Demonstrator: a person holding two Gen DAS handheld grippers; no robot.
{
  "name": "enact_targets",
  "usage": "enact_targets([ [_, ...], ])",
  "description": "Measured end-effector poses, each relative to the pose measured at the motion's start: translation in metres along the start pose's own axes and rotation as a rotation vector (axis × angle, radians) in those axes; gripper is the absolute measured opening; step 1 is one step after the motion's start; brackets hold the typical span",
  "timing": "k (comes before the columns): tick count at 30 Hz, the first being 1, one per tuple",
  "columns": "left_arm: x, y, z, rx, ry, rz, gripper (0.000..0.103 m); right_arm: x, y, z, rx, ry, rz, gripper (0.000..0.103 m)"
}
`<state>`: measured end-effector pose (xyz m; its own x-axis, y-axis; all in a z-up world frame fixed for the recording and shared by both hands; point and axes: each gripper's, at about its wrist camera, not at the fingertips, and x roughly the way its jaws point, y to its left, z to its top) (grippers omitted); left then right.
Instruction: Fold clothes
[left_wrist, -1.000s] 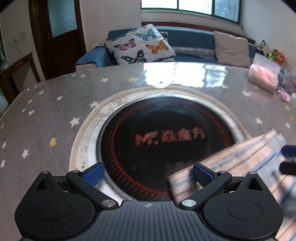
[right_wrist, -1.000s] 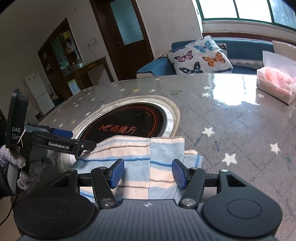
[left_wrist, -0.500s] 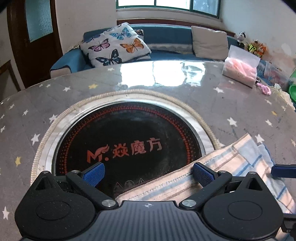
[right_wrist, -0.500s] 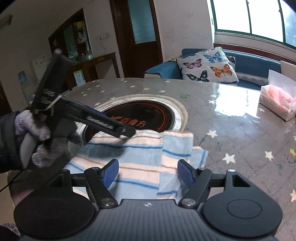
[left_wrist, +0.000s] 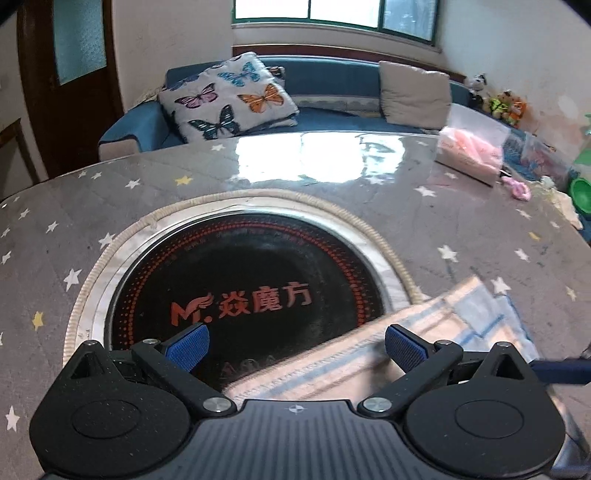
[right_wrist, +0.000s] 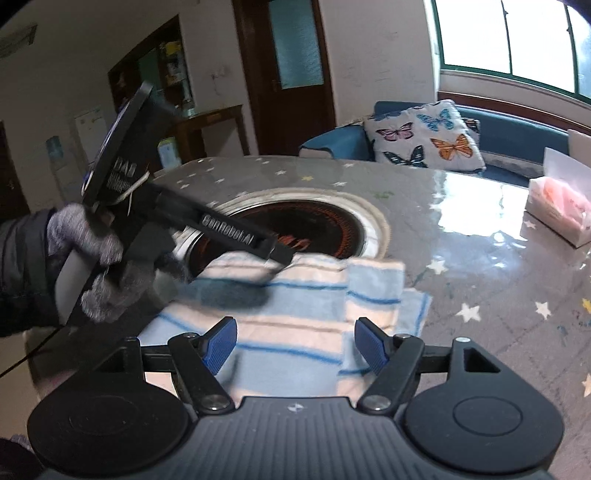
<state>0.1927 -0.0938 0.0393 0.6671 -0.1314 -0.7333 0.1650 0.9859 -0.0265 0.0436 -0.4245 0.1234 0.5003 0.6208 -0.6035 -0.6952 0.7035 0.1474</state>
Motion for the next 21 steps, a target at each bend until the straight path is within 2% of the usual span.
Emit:
enact_targets([
  [5, 0.003, -0.010, -0.005, 0.026, 0.019, 0.003, 0.103, 0.002, 0.006, -0.014, 0.002, 0.032, 0.002, 0.073],
  [15, -0.015, -0.011, -0.011, 0.030, -0.008, -0.001, 0.103, -0.036, 0.013, -0.034, 0.035, 0.016, 0.036, 0.073],
  [21, -0.027, -0.018, -0.025, 0.051, -0.011, -0.025, 0.103, -0.040, 0.009, -0.052, 0.073, -0.007, 0.049, 0.074],
])
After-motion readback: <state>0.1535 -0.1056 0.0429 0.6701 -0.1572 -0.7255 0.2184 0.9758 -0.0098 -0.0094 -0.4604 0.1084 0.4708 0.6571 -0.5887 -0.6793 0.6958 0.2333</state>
